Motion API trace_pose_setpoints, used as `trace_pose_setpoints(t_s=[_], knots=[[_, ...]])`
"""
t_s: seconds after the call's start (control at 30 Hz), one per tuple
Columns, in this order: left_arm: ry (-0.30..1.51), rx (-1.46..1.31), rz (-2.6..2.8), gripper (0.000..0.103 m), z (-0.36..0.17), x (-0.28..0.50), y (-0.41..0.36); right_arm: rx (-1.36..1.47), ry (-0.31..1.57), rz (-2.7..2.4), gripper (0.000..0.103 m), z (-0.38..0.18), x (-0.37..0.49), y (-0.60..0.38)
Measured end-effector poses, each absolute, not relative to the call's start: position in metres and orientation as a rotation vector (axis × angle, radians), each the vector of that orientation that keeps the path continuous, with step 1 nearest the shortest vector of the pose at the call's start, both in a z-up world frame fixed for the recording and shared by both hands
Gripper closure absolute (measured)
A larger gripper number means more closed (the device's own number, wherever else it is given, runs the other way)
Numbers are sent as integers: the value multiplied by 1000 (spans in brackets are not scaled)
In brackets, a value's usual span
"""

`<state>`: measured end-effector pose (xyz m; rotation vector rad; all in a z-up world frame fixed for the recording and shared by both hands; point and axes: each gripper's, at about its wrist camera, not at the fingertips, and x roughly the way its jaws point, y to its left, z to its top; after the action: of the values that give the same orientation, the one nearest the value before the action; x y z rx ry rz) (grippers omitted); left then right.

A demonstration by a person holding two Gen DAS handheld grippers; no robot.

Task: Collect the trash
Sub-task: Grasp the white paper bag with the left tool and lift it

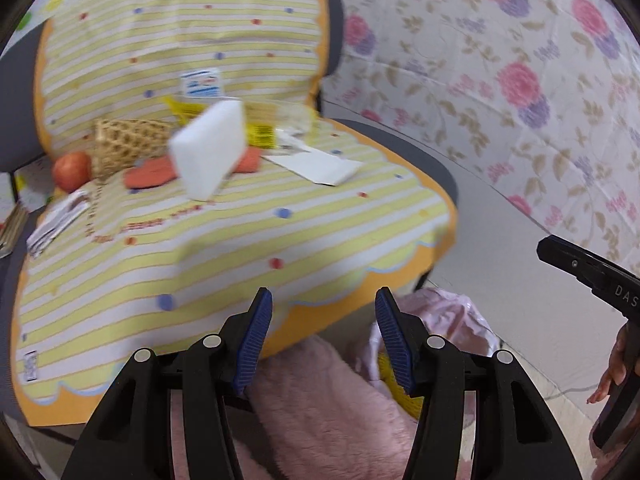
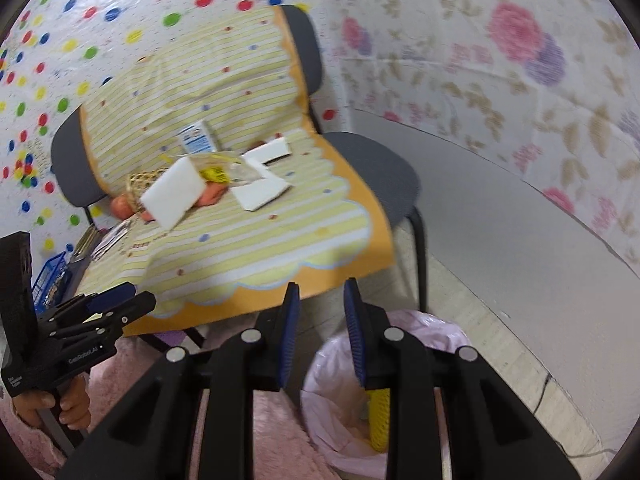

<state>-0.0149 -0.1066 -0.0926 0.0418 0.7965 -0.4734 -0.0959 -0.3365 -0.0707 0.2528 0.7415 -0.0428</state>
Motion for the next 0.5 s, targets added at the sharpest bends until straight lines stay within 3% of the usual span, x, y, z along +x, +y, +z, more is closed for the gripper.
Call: trace_pose_setpoints(t_s=[0.23, 0.37, 0.5], knots=[[753, -17, -275, 48, -80, 13, -38, 162, 736, 107, 77, -49, -40, -282], [739, -62, -166, 46, -77, 37, 12, 115, 732, 173, 60, -42, -10, -252], [724, -51, -51, 33, -77, 64, 56, 72, 716, 203, 40, -38, 19, -227]])
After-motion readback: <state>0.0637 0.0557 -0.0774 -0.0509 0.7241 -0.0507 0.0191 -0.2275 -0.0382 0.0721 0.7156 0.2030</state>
